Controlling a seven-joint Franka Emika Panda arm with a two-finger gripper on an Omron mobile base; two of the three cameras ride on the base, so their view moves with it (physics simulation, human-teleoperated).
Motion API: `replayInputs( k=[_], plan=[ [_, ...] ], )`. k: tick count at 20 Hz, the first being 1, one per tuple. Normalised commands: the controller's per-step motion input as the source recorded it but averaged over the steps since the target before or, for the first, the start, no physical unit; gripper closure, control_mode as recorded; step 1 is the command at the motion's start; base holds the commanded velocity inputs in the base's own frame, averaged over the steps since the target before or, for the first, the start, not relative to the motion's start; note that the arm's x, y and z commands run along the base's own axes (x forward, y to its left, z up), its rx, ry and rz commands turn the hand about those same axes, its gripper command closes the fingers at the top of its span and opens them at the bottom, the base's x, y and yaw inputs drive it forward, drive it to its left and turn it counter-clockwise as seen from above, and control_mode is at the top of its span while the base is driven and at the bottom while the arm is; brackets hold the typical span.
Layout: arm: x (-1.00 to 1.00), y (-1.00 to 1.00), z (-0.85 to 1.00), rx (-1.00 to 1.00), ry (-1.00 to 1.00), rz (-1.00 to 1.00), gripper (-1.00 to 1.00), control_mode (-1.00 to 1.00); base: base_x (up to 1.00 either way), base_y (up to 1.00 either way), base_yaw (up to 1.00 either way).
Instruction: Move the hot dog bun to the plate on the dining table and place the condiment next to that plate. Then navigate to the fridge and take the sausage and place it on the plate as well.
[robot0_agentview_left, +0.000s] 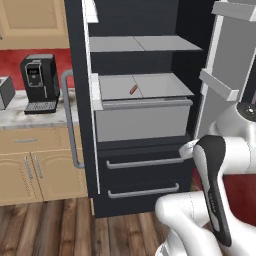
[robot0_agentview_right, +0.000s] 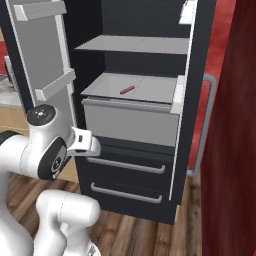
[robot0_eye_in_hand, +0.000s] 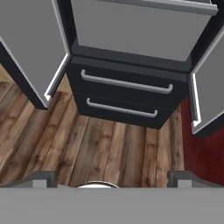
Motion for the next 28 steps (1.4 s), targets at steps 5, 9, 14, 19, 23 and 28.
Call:
replayInputs(
  k=[5,9,14,19,23,28],
  plan=[
    [-0.11,0.02,0.00,0.00,-0.03,-0.01,-1.00,-1.00,0.00,0.00,0.00],
    [0.08,0.00,0.00,0.00,0.00,0.00,-1.00,-1.00,0.00,0.00,0.00],
    [0.11,0.00,0.00,0.00,0.00,0.00,-1.00,1.00,0.75,0.08,0.00],
    [0.00,0.00,0.00,0.00,0.00,0.00,-1.00,1.00,0.97,0.11,0.00],
    [0.00,0.00,0.00,0.00,0.00,0.00,-1.00,1.00,0.76,0.00,-0.01],
    [0.00,0.00,0.00,0.00,0.00,0.00,-1.00,1.00,0.73,0.10,-0.04]
  ],
)
